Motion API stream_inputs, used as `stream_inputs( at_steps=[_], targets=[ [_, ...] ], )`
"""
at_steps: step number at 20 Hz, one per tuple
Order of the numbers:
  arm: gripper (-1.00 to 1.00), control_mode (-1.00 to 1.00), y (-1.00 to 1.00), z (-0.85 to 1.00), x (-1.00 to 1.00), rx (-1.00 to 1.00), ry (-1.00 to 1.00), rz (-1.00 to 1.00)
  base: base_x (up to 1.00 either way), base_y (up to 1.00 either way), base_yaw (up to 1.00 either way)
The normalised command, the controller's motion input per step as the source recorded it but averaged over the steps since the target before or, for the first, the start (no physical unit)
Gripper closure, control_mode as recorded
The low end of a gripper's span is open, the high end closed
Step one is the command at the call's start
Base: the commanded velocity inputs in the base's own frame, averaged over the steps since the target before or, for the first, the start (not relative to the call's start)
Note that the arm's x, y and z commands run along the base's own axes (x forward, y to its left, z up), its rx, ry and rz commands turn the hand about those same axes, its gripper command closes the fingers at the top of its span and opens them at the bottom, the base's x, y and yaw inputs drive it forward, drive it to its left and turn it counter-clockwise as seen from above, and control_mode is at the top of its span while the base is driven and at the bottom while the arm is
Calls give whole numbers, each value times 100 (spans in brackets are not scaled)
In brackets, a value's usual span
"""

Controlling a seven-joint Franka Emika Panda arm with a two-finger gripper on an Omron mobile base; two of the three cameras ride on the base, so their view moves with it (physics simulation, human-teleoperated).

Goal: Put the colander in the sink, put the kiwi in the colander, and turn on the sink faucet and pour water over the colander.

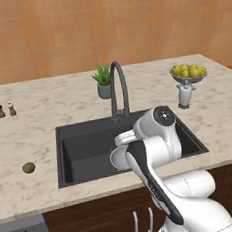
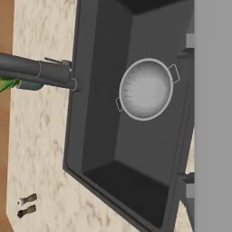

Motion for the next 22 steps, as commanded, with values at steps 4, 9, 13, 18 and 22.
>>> stream_inputs(
  at_steps=[4, 9, 13, 18, 22],
  targets=[
    [-100, -100, 100, 0, 0, 0, 0, 13, 0, 0, 0],
    [-100, -100, 99, 0, 0, 0, 0, 11, 0, 0, 0],
    [-100, -100, 95, 0, 0, 0, 0, 12, 0, 0, 0],
    [-100, -100, 79, 0, 2, 0, 12, 14, 0, 0, 0],
    [-100, -100, 36, -3, 0, 0, 10, 8, 0, 0, 0]
  ],
)
